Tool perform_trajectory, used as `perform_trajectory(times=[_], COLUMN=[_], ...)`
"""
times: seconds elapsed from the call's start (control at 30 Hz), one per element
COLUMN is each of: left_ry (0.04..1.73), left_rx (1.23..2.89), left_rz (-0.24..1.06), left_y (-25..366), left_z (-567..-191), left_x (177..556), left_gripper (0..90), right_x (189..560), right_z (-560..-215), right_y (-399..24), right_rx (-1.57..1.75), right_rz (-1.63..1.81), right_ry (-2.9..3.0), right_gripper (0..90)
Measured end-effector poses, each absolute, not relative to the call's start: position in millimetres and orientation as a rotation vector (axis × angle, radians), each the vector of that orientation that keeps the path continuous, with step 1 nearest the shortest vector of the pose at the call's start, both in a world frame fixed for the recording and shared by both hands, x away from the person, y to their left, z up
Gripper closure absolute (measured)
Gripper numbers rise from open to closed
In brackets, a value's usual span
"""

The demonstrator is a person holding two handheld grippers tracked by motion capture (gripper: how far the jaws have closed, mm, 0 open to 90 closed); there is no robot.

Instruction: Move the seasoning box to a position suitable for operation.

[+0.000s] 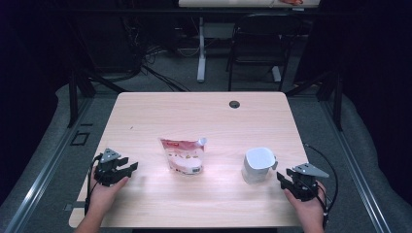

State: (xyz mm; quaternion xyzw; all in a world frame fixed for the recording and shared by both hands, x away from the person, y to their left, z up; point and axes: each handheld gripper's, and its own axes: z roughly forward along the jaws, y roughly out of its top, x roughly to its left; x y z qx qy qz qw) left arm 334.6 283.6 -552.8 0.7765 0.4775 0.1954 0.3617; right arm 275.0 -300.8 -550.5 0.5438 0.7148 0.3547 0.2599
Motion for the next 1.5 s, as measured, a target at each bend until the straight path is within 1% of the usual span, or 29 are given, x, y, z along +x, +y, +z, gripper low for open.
perform_trajectory(times=[0.27, 0.5, 0.7, 0.87, 1.1, 1.3, 1.5], left_ry=[1.23, 1.235, 1.238, 1.248, 1.221, 1.211, 1.218], left_rx=[1.987, 1.979, 1.948, 1.947, 1.971, 1.969, 1.951], left_rz=[0.505, 0.505, 0.484, 0.481, 0.467, 0.465, 0.47], left_y=[283, 283, 284, 284, 282, 282, 283], left_z=[-552, -552, -552, -552, -553, -553, -552], left_x=[334, 331, 330, 331, 331, 331, 330], left_gripper=[51.1, 50.3, 49.3, 48.7, 50.1, 51.0, 53.1], right_x=[274, 270, 268, 278, 294, 299, 301], right_z=[-549, -544, -541, -543, -544, -545, -545], right_y=[-302, -303, -299, -298, -290, -285, -287], right_rx=[1.482, 1.465, 1.417, 1.399, 1.38, 1.357, 1.366], right_rz=[0.969, 1.031, 1.018, 1.032, 1.037, 1.025, 1.014], right_ry=[1.911, 1.941, 1.965, 1.949, 1.953, 1.964, 1.958], right_gripper=[54.8, 64.2, 64.8, 64.2, 69.9, 72.4, 81.7])
